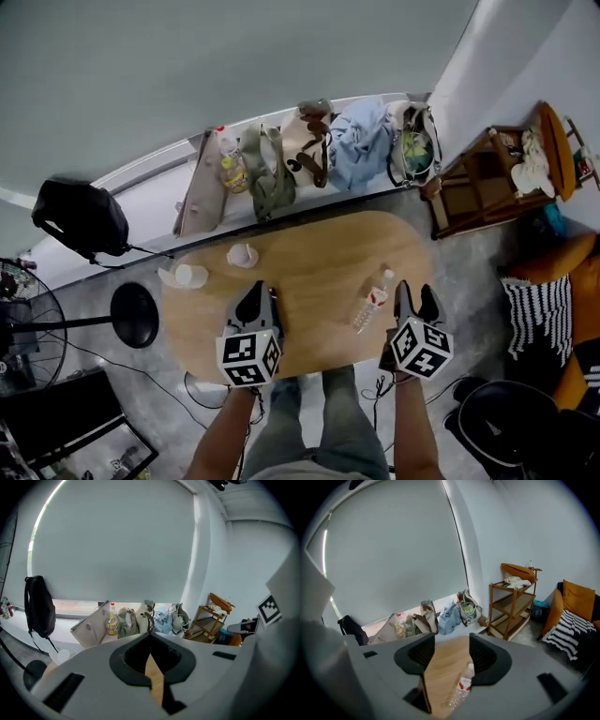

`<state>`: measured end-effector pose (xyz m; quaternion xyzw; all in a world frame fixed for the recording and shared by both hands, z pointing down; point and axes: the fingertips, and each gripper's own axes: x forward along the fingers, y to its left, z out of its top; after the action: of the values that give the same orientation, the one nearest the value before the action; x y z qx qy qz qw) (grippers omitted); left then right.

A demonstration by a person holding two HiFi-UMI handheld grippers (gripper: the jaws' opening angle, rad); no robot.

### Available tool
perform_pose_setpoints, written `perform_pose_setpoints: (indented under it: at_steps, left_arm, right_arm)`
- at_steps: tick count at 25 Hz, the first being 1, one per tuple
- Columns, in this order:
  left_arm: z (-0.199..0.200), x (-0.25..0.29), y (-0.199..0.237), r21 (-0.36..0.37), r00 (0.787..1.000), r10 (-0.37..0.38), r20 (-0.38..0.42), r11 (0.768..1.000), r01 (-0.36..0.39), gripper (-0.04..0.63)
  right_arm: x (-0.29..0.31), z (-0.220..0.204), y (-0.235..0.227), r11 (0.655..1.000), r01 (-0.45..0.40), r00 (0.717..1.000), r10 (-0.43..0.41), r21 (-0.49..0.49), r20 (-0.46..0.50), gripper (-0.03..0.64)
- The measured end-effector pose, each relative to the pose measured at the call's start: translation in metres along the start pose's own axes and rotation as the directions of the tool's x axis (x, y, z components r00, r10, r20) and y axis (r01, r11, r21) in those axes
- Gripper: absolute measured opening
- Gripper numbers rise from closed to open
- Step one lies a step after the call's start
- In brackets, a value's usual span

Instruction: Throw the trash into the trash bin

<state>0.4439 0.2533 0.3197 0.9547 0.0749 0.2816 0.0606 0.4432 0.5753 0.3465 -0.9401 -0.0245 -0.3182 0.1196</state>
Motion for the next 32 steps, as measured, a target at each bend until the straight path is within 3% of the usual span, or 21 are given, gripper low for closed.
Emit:
perform_pose_setpoints:
  at_steps: [6, 15, 23, 32]
  left_arm:
    - [-0.058, 0.050, -0.008, -0.005, 0.996, 0.001, -0.085, 1.000, -0.002, 0.009]
    - [-0.124, 0.068, -0.011, 0.009, 0.979, -0.001, -0.204, 1.000, 0.003, 0.009]
    - [-0.133, 0.086, -0.015, 0.039, 0.970, -0.021, -0.243, 0.999, 0.031, 0.009]
    - [-0.127, 0.112, -0.029, 0.031, 0.968, -0.027, -0.250, 0.999, 0.036, 0.009]
  right_arm:
    - [0.060, -0.085, -0.022, 0.999, 0.013, 0.988, -0.006, 0.045, -0.155, 0.238]
    - [0.095, -0.183, -0.043, 0.989, 0.096, 0.951, -0.058, 0.112, -0.303, 0.249]
    - [0.129, -0.197, -0.063, 0.975, 0.182, 0.938, -0.132, 0.130, -0.321, 0.250]
    - [0.175, -0.197, -0.082, 0.974, 0.192, 0.907, -0.127, 0.125, -0.403, 0.277]
